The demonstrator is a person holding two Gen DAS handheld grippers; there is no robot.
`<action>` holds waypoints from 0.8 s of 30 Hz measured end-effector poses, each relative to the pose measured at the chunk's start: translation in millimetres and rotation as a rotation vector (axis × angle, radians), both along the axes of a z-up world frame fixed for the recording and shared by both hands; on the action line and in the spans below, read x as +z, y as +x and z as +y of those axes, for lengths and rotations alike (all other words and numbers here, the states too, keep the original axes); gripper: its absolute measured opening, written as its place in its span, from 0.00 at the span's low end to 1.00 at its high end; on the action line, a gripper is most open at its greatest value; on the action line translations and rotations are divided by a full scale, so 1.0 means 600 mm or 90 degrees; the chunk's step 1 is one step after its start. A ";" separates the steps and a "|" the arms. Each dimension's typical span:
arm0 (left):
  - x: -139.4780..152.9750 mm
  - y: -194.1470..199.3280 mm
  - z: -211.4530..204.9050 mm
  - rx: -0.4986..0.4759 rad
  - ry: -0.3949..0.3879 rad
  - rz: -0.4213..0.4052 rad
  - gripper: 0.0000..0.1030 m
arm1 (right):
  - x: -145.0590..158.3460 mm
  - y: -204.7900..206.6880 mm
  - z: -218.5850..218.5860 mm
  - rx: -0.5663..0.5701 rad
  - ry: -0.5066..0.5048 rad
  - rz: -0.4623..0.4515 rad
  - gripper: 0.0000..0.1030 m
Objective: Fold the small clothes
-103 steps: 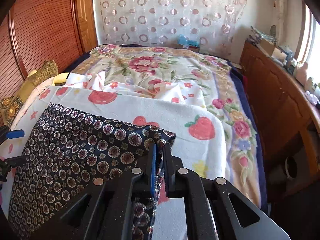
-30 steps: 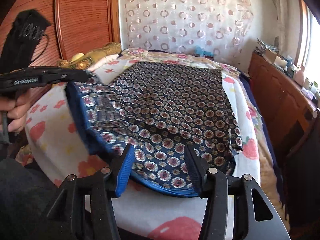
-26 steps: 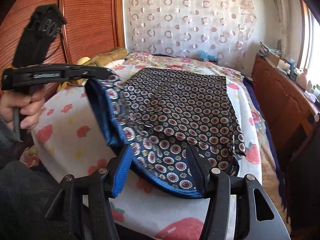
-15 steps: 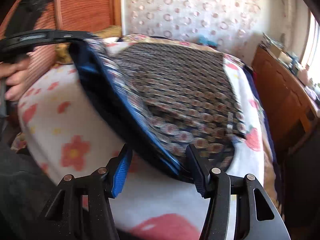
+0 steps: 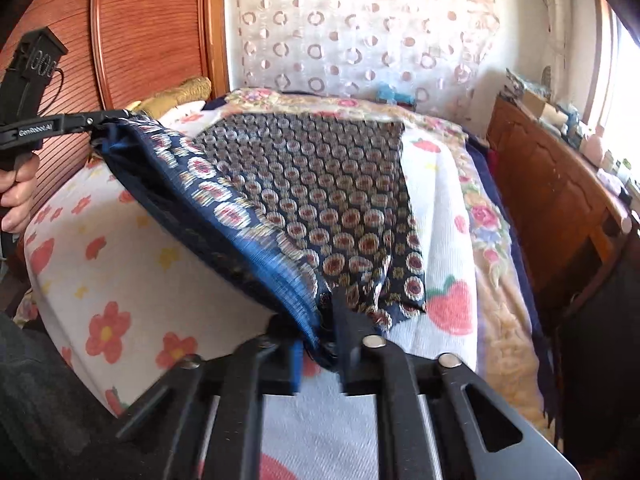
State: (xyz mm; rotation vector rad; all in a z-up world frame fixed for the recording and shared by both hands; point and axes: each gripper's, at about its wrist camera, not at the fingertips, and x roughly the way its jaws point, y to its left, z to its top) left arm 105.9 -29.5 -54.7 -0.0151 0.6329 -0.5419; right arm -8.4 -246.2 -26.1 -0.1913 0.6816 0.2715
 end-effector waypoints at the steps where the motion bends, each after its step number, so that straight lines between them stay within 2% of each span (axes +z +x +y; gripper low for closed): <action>1: 0.000 0.003 0.001 0.004 0.002 -0.001 0.04 | 0.003 0.011 0.003 0.001 0.002 -0.008 0.06; 10: -0.021 0.047 0.023 0.033 0.010 0.006 0.04 | 0.035 0.075 0.015 0.012 0.028 -0.060 0.05; 16: -0.041 0.077 0.028 0.036 0.006 0.032 0.04 | 0.015 0.118 0.012 0.022 0.038 -0.051 0.05; 24: -0.022 0.125 0.023 0.043 0.022 0.026 0.04 | 0.026 0.184 0.011 0.032 0.056 -0.056 0.05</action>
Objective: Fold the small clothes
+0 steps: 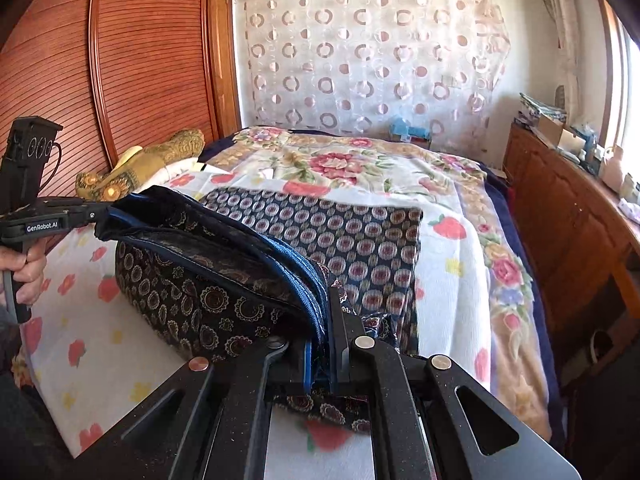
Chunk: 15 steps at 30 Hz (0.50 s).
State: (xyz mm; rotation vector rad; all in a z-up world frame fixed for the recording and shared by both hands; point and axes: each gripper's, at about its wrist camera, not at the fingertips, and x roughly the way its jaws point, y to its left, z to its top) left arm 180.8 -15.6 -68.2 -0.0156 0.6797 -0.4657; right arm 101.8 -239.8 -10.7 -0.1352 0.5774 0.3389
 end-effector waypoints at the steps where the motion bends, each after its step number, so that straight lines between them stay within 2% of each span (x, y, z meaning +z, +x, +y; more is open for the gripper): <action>1: 0.001 0.005 0.000 0.001 0.001 0.000 0.04 | 0.000 0.012 0.001 0.001 0.002 -0.001 0.05; 10: 0.017 0.058 0.008 0.018 -0.020 0.006 0.04 | 0.000 0.105 0.001 0.014 -0.008 0.012 0.03; 11: 0.020 0.061 0.010 0.023 -0.021 0.000 0.06 | -0.001 0.111 0.006 0.020 -0.019 0.016 0.03; 14: 0.026 0.068 0.018 0.032 -0.026 -0.025 0.30 | -0.005 0.138 0.017 0.028 -0.054 0.020 0.03; 15: 0.024 0.074 0.020 0.029 -0.021 -0.025 0.34 | -0.007 0.144 0.022 0.030 -0.057 0.025 0.03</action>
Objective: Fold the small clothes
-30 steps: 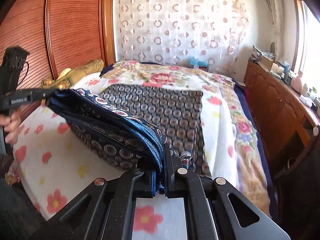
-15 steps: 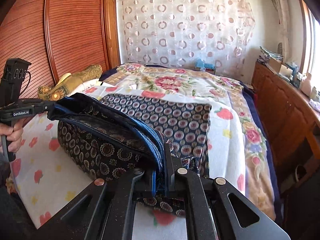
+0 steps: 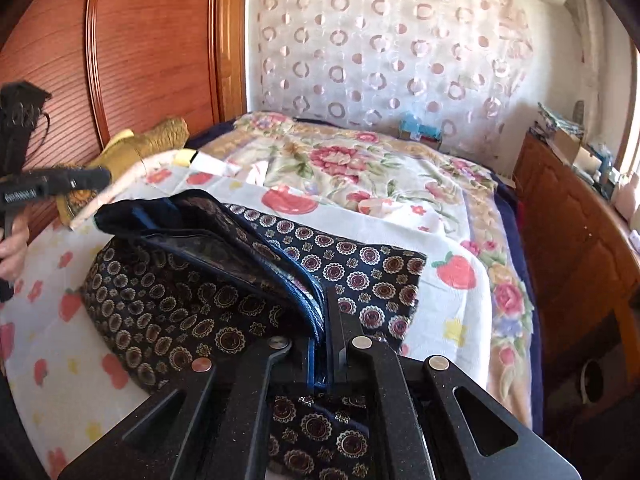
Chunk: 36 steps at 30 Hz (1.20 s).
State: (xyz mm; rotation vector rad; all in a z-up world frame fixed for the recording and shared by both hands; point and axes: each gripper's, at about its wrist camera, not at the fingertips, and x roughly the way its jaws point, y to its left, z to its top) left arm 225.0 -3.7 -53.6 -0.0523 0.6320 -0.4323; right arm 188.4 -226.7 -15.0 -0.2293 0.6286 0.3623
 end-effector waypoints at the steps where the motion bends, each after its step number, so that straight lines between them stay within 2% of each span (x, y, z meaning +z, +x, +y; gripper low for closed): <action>1: -0.002 0.004 0.001 -0.004 0.003 0.003 0.38 | -0.004 0.011 0.002 -0.002 -0.005 0.006 0.03; 4: -0.020 0.029 -0.004 -0.019 0.026 0.033 0.38 | -0.003 0.039 0.000 -0.001 0.008 0.019 0.03; 9: -0.049 0.057 -0.007 -0.032 0.037 0.077 0.38 | -0.001 0.070 -0.003 -0.018 0.024 0.036 0.03; 15: -0.043 0.064 -0.001 -0.040 0.027 0.079 0.40 | -0.005 0.101 0.002 -0.041 0.037 0.070 0.03; 17: -0.035 0.062 0.005 -0.040 0.016 0.073 0.60 | 0.000 0.107 0.003 -0.046 0.039 0.067 0.03; 20: -0.021 0.053 0.012 -0.046 -0.010 0.058 0.73 | 0.001 0.113 0.003 -0.053 0.040 0.065 0.03; 22: -0.017 0.051 0.010 -0.043 -0.007 0.054 0.73 | -0.003 0.114 0.008 -0.062 0.022 0.061 0.07; 26: -0.039 0.070 0.000 -0.022 0.030 0.080 0.73 | 0.001 0.109 0.010 -0.087 0.011 0.050 0.31; 29: -0.065 0.095 -0.007 -0.021 0.042 0.108 0.73 | 0.018 0.096 0.004 -0.110 0.010 0.032 0.43; 33: -0.089 0.123 -0.012 -0.010 0.061 0.131 0.73 | 0.041 0.059 -0.005 -0.134 0.008 0.003 0.51; 36: -0.097 0.137 -0.014 -0.008 0.063 0.142 0.73 | 0.038 0.033 -0.009 -0.137 0.019 0.009 0.55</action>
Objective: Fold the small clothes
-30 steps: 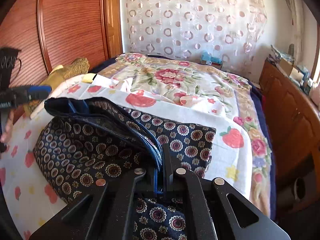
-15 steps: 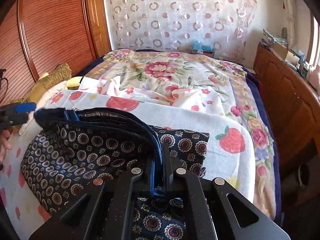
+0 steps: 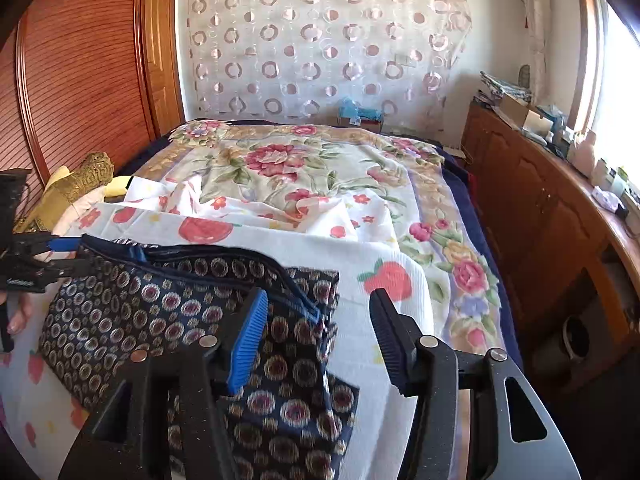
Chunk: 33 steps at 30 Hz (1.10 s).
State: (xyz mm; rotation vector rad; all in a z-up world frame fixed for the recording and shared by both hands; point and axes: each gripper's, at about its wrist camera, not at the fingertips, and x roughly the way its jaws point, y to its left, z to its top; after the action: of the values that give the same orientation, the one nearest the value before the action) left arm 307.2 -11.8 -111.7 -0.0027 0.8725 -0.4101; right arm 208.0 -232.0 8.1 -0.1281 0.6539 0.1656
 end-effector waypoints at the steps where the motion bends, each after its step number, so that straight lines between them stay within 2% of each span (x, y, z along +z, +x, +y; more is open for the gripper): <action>1: -0.001 0.003 -0.001 0.001 0.002 0.002 0.73 | -0.003 -0.009 -0.001 -0.002 0.003 0.004 0.57; 9: -0.015 0.019 -0.007 0.002 -0.001 0.014 0.73 | -0.067 -0.021 -0.007 -0.028 0.042 0.091 0.59; 12: -0.014 0.018 -0.011 -0.002 0.000 0.010 0.73 | -0.082 -0.014 -0.011 -0.023 0.071 0.102 0.59; 15: -0.014 0.019 -0.014 -0.011 -0.007 0.008 0.68 | -0.084 -0.005 -0.016 -0.020 0.092 0.101 0.59; 18: -0.013 0.019 -0.012 -0.016 -0.019 0.006 0.60 | -0.085 0.002 -0.014 -0.014 0.086 0.097 0.59; 20: -0.013 0.019 -0.013 -0.028 -0.035 0.012 0.45 | -0.084 0.005 -0.016 -0.011 0.092 0.098 0.59; 21: -0.013 0.019 -0.015 -0.035 -0.040 0.015 0.43 | -0.087 0.008 -0.015 -0.006 0.092 0.098 0.59; 24: -0.010 0.017 -0.022 -0.044 -0.046 0.024 0.24 | -0.090 0.013 -0.008 0.021 0.087 0.101 0.58; 25: -0.005 0.014 -0.023 -0.049 -0.052 0.021 0.15 | -0.091 0.014 -0.006 0.034 0.088 0.103 0.54; 26: 0.001 0.010 -0.026 -0.055 -0.057 0.018 0.09 | -0.089 0.015 -0.001 0.040 0.084 0.103 0.48; 27: 0.008 0.004 -0.029 -0.058 -0.058 0.011 0.09 | -0.089 0.016 0.002 0.046 0.077 0.103 0.43; 28: 0.013 0.001 -0.029 -0.061 -0.058 0.005 0.08 | -0.089 0.016 0.003 0.057 0.079 0.104 0.27; 29: 0.022 -0.007 -0.030 -0.065 -0.060 -0.003 0.07 | -0.090 0.017 0.002 0.070 0.091 0.108 0.16; 30: 0.030 -0.014 -0.030 -0.066 -0.062 -0.012 0.06 | -0.092 0.019 0.001 0.085 0.107 0.116 0.15; 33: 0.057 -0.035 -0.025 -0.067 -0.072 -0.041 0.06 | -0.087 0.012 -0.003 0.101 0.102 0.098 0.11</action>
State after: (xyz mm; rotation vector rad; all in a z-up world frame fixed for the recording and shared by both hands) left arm 286.3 -27.0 -77.3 -0.0477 0.7874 -0.5552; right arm 215.0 -234.0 -43.9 -0.0132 0.7819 0.3829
